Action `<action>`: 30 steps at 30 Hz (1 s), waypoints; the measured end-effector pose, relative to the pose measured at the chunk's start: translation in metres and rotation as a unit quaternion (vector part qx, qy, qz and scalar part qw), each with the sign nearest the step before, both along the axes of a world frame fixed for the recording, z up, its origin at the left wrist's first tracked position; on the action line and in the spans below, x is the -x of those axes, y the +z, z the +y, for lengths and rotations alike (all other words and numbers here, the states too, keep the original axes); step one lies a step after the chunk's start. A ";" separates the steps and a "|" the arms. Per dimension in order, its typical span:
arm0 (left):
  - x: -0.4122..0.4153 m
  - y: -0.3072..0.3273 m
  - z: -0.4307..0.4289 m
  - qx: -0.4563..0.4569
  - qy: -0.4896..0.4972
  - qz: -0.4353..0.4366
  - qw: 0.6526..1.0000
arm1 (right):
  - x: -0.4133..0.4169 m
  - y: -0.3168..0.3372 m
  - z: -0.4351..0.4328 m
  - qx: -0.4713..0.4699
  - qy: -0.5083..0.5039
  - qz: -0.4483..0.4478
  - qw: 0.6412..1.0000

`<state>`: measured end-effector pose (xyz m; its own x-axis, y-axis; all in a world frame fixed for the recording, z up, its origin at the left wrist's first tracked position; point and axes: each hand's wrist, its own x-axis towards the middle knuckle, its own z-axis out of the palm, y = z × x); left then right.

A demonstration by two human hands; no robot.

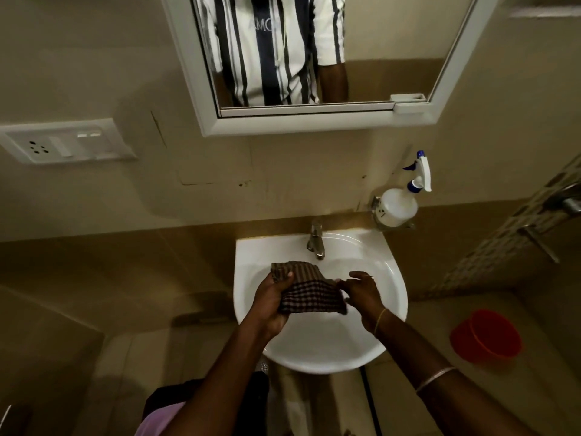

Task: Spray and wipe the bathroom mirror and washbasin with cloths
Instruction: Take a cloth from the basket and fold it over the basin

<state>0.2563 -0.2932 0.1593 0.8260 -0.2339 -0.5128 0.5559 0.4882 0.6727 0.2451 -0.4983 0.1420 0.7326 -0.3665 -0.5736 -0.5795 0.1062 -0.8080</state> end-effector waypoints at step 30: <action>-0.035 0.017 -0.037 -0.472 0.007 -0.220 0.854 | -0.012 0.023 0.013 -0.400 0.106 -0.080 0.907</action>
